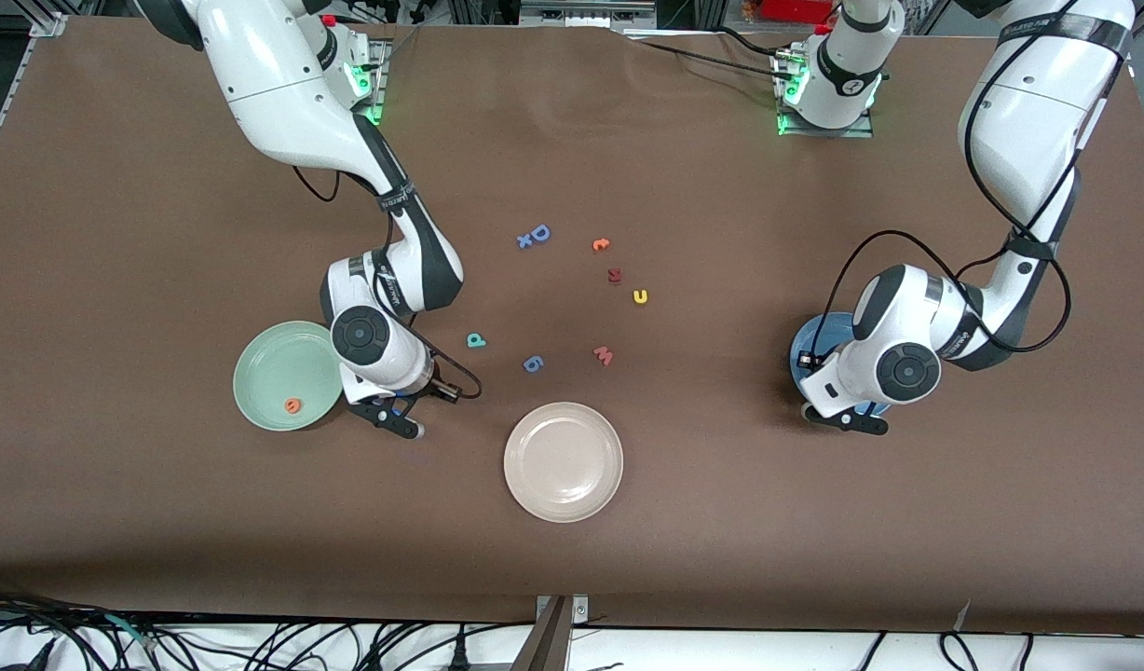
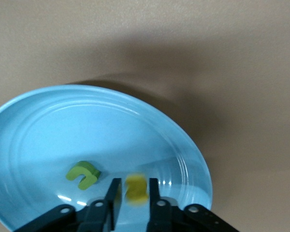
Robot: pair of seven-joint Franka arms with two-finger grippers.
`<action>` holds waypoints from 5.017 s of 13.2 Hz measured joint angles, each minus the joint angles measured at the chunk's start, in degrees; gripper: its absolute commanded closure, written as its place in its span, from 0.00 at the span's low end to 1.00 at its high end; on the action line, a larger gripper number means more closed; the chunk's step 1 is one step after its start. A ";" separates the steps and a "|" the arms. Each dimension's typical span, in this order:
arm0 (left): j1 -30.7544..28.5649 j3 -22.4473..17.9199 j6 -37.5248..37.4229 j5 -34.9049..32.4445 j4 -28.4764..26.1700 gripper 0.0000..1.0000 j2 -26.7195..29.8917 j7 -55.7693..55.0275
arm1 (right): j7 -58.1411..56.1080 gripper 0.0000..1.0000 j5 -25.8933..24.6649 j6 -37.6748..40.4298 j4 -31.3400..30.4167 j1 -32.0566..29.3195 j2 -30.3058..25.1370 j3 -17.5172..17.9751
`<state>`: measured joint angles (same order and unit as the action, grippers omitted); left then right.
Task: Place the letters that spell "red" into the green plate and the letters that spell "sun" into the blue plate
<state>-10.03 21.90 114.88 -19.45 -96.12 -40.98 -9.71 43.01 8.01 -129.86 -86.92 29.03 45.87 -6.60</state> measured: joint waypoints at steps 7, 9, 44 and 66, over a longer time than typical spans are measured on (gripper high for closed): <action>-0.10 1.96 -0.63 0.00 0.93 0.00 0.66 -0.01 | -15.78 0.88 -0.22 17.87 7.59 -2.73 -2.42 -4.87; -0.05 5.87 -2.73 0.00 1.33 0.00 2.19 -0.22 | -23.26 0.88 -0.22 21.71 7.58 -3.33 -2.79 -8.40; 13.33 17.16 18.07 -3.12 -10.46 0.95 -3.40 -42.01 | -4.74 0.00 0.12 -7.71 -16.05 3.27 -12.34 -1.48; -1.86 15.95 -7.45 -3.32 1.96 0.91 2.20 -19.24 | 8.57 0.45 0.12 -12.82 -15.77 8.71 -7.11 0.06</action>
<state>-11.89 37.85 107.43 -22.77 -94.16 -38.78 -28.96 51.57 8.13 -142.69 -102.69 37.73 38.76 -6.54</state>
